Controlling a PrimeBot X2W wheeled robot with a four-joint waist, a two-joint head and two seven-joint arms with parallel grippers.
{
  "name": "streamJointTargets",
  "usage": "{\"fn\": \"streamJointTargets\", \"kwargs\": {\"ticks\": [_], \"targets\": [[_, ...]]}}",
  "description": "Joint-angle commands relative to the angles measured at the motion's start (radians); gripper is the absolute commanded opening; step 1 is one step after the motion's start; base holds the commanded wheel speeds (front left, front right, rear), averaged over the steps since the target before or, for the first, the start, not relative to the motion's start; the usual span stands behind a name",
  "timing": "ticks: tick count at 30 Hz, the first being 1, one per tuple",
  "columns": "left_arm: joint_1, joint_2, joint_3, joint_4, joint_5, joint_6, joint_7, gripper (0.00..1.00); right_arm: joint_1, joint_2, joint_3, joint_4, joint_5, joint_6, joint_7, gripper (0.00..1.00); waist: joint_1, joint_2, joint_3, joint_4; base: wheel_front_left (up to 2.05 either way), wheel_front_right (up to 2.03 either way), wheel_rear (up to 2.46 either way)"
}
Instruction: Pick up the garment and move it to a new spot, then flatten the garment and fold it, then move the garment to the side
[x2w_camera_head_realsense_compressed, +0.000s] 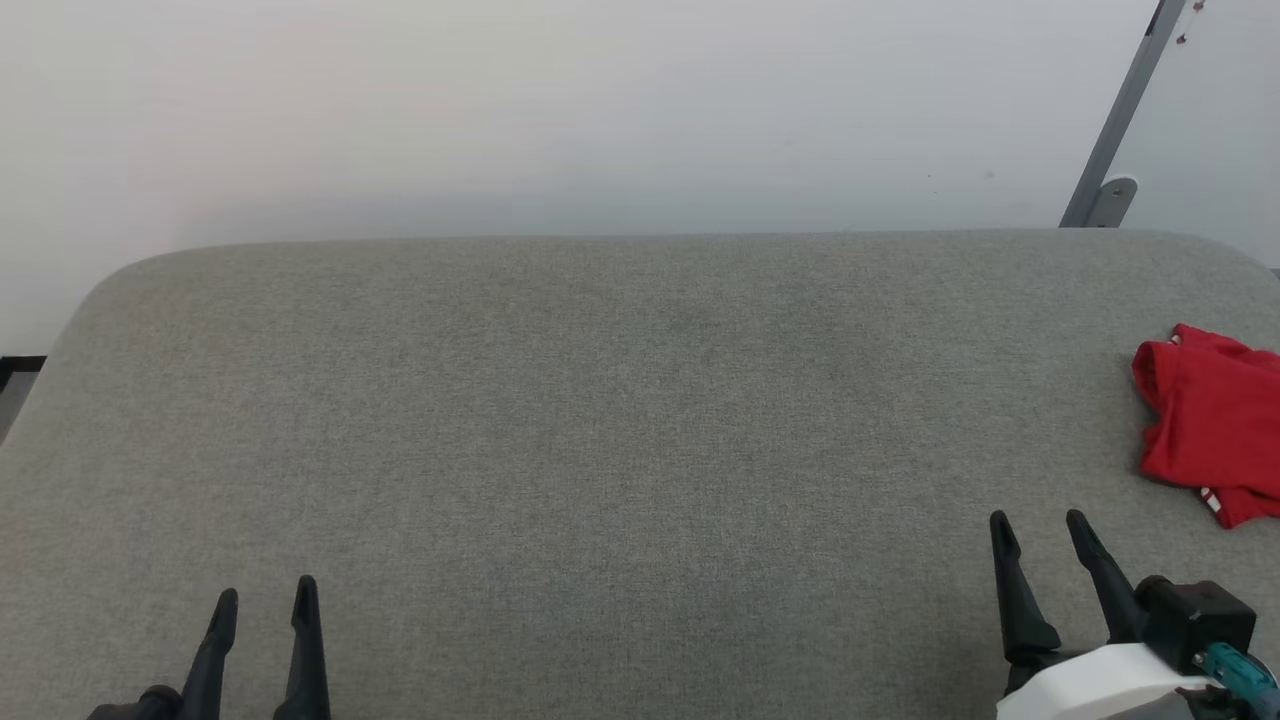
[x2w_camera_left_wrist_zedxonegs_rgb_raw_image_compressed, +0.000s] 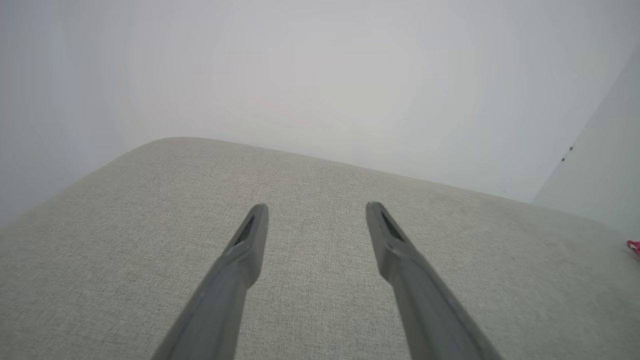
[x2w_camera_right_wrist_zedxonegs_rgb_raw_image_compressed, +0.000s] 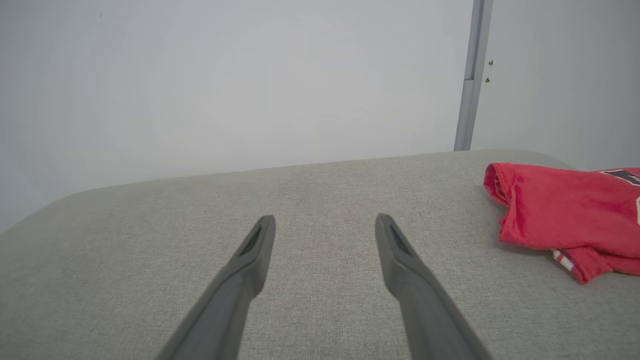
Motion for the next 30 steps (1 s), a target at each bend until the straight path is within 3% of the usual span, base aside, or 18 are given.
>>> {"fn": "streamJointTargets", "kwargs": {"ticks": [1,5,6,13,30], "targets": [[0.007,-0.002,0.009,-0.006,0.013,-0.003,-0.001,1.00,0.007,0.004,0.001,0.001,-0.003,0.000,0.002,1.00,0.0000,-0.0001,0.000,0.000,0.00,0.00,0.00],[0.001,-0.009,0.022,-0.018,0.026,-0.003,-0.001,1.00,0.001,0.007,0.004,-0.001,-0.004,0.000,0.006,1.00,0.0000,-0.0001,0.000,0.001,0.00,0.00,0.00],[-0.001,-0.008,0.019,-0.015,0.014,0.000,0.000,0.00,-0.001,0.002,0.003,0.001,-0.002,0.000,0.005,0.00,0.0001,-0.0001,0.000,0.001,0.00,0.00,0.00],[-0.010,-0.021,0.014,0.021,-0.041,0.000,0.015,0.00,0.001,0.004,-0.001,0.037,0.055,0.000,0.019,0.00,0.0000,-0.0001,0.000,0.000,0.00,0.00,0.00],[-0.077,-0.030,0.019,0.054,-0.318,-0.001,0.095,0.00,-0.037,0.005,-0.014,0.047,0.353,0.000,0.075,0.00,0.0000,-0.0001,0.004,-0.003,0.00,0.00,0.00]]}}
